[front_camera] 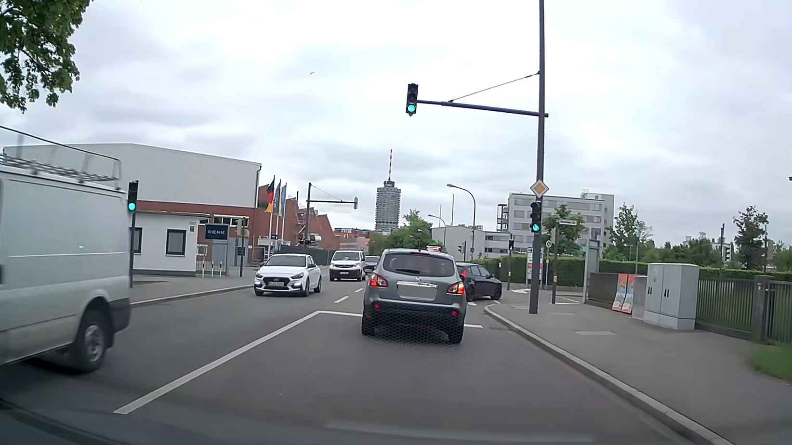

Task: Follow the waypoints while adhering to traffic rules and regulations

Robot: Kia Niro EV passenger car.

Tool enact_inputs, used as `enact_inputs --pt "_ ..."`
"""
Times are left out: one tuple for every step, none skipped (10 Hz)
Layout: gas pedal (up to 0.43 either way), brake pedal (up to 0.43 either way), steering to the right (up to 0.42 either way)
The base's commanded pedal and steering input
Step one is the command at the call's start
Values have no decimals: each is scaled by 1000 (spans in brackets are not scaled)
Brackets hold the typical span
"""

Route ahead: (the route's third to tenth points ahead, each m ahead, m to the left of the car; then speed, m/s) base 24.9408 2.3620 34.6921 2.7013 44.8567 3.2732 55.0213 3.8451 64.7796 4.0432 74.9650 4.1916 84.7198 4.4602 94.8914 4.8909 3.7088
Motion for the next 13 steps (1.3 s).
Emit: enact_inputs --pt "220 0 -5" --pt "240 0 -5" --pt "248 0 -5" --pt "260 0 -5" --pt "268 0 -5" --pt "268 0 -4" --pt "268 0 -4" --pt "268 0 -4" --pt "280 0 -3" --pt "280 0 -3" --pt "287 0 -3" --pt "287 0 -3" --pt "260 0 -2"
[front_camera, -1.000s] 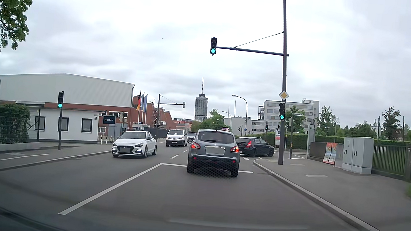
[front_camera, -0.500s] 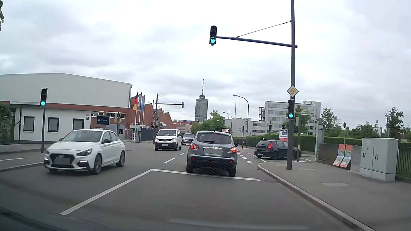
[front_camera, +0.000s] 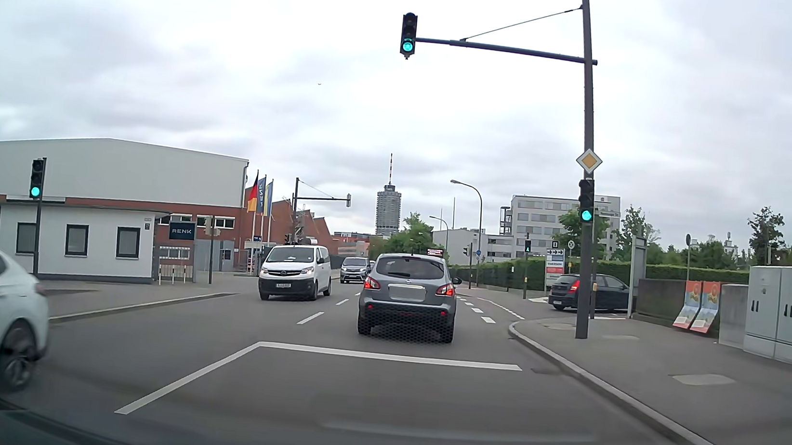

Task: Follow the waypoints while adhering to traffic rules and regulations

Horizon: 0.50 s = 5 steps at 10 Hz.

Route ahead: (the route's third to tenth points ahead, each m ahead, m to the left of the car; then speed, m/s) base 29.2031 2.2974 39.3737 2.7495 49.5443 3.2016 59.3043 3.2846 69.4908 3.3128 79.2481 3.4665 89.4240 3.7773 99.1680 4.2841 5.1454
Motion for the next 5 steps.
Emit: enact_inputs --pt "220 0 -2" --pt "189 0 -3" --pt "177 0 -3" --pt "169 0 -3" --pt "169 0 -3"
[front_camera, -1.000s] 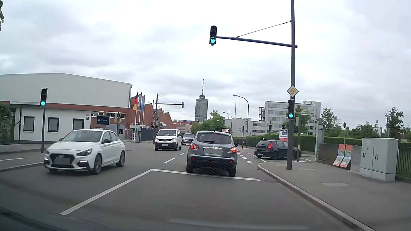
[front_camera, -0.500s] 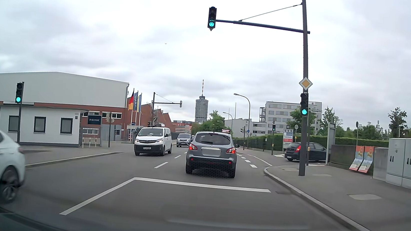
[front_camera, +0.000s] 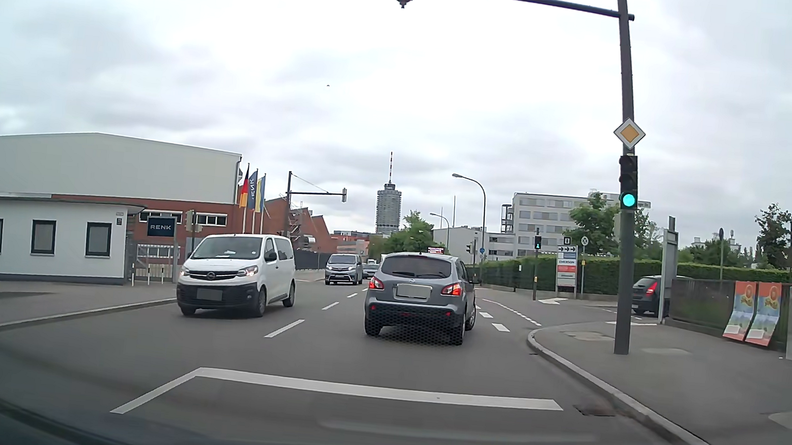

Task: Follow the waypoints while adhering to traffic rules and regulations

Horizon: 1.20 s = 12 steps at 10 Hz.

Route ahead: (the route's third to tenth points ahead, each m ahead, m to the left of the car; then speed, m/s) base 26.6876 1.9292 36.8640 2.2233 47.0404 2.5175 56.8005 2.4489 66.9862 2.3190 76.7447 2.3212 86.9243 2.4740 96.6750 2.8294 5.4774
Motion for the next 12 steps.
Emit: enact_inputs --pt "169 0 -3" --pt "169 0 -3" --pt "169 0 -2" --pt "169 0 -3" --pt "169 0 -7" --pt "177 0 -9" --pt "228 0 -10" --pt "311 0 -10" --pt "350 0 -10" --pt "390 0 -10" --pt "441 0 -10" --pt "461 0 -9"
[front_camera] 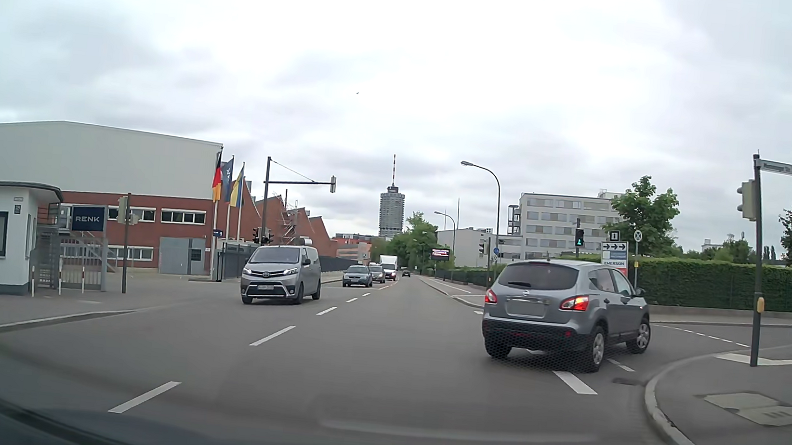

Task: Follow the waypoints while adhering to traffic rules and regulations

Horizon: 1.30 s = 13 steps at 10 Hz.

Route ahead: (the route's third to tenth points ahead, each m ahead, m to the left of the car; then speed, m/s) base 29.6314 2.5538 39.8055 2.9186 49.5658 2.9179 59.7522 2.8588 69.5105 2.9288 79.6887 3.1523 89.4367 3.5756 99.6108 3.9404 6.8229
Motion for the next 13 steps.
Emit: enact_inputs --pt "461 0 -9" --pt "469 0 -9" --pt "480 0 -9" --pt "488 0 -6" --pt "500 0 -2" --pt "500 0 -1" --pt "512 0 -1" --pt "539 0 -1" --pt "539 0 -1" --pt "539 0 -1" --pt "539 0 1" --pt "539 0 2" --pt "539 0 2"
